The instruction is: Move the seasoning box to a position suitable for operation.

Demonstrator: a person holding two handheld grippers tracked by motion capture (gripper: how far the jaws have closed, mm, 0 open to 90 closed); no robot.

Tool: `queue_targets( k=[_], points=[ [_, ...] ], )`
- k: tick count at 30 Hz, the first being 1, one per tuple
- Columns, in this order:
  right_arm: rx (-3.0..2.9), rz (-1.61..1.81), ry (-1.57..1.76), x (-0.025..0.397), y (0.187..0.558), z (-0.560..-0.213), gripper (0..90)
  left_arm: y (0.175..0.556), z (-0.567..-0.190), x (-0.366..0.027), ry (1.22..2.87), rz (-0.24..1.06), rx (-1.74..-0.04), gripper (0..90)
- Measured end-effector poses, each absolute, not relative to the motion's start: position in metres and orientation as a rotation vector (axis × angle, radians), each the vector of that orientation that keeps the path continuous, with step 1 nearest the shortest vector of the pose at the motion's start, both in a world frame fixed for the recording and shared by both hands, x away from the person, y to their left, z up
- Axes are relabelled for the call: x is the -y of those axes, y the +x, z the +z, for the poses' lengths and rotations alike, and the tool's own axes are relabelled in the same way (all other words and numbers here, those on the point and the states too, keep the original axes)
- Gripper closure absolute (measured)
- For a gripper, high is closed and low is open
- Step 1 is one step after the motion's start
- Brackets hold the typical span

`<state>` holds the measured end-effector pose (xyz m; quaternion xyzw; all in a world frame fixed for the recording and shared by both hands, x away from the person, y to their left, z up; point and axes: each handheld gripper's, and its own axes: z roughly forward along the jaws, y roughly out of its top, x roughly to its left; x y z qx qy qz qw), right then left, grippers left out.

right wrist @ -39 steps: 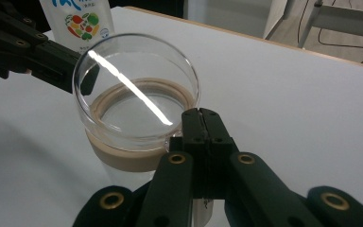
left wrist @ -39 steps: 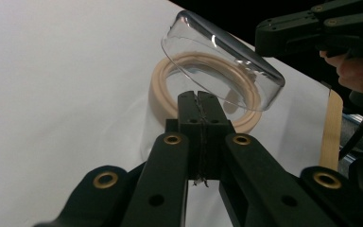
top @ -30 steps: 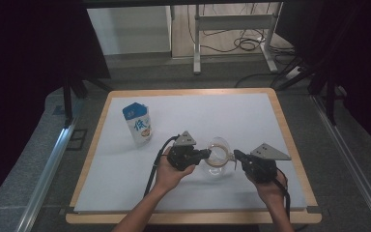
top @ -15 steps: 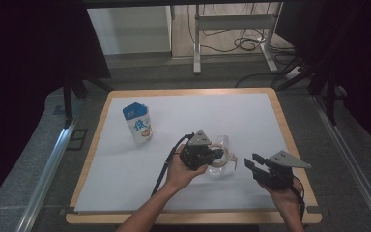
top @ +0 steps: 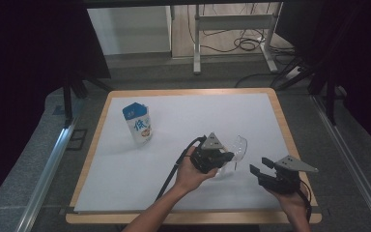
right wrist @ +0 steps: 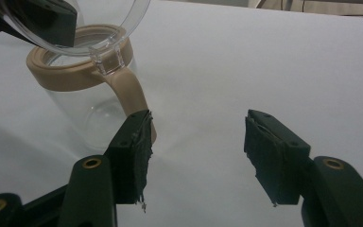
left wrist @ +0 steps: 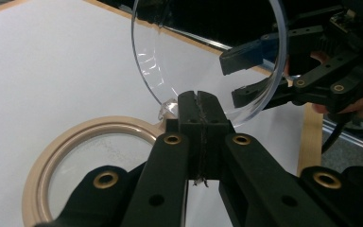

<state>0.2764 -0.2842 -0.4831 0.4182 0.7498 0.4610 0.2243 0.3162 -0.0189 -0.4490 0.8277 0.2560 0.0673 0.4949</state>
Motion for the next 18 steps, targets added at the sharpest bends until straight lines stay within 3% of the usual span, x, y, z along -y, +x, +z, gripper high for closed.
queue_targets(
  k=[8, 12, 14, 17, 18],
  points=[
    [-2.066, 1.276, 1.144, 0.284, 0.271, -0.482, 42.3, 0.313, -0.446, 0.012, 1.993, 0.183, -0.617, 89.1],
    [-2.074, 1.305, 1.113, 0.281, 0.264, -0.485, 42.1, 0.308, -0.441, -0.002, 1.966, 0.211, -0.609, 78.9],
    [-2.090, 1.331, 1.092, 0.277, 0.258, -0.489, 41.2, 0.305, -0.439, -0.014, 1.950, 0.235, -0.625, 66.9],
    [-2.126, 1.348, 1.047, 0.271, 0.249, -0.495, 38.0, 0.301, -0.441, -0.032, 1.939, 0.277, -0.675, 41.0],
    [-2.132, 1.351, 1.044, 0.270, 0.247, -0.497, 37.5, 0.299, -0.443, -0.039, 1.931, 0.283, -0.693, 37.6]
  ],
)
